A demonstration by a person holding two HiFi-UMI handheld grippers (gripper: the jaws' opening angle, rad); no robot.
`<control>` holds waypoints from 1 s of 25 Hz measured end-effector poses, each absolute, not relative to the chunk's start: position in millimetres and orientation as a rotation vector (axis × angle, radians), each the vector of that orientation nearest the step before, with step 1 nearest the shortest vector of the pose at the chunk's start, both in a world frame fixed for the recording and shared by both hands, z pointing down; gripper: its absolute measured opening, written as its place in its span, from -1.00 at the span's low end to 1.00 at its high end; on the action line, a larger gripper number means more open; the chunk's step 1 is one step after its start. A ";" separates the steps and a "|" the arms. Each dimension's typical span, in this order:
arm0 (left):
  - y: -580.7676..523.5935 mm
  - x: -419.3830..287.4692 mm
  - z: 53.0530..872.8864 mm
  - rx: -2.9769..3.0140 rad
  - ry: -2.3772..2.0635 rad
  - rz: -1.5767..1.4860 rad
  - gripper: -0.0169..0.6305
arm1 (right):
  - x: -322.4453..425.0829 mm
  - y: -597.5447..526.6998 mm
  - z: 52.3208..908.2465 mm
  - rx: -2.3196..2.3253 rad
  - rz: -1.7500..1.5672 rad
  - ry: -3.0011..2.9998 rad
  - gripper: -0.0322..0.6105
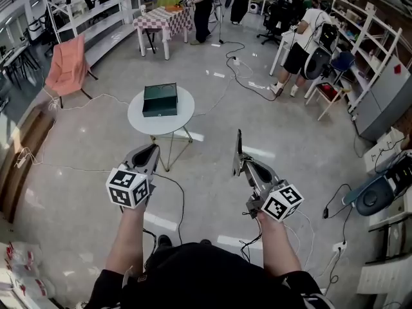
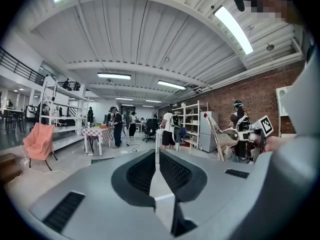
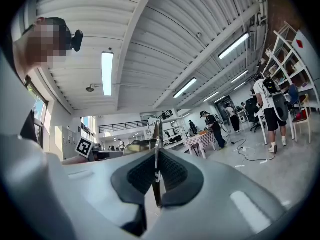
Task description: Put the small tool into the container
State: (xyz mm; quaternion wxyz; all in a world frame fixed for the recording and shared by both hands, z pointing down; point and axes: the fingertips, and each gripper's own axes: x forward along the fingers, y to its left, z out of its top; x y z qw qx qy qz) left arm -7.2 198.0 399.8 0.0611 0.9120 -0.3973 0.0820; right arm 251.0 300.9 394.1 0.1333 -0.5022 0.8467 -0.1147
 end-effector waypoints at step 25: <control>143.3 16.0 433.6 2.680 -1.231 0.245 -0.85 | 288.7 235.1 419.6 -1.474 -0.430 2.492 -0.87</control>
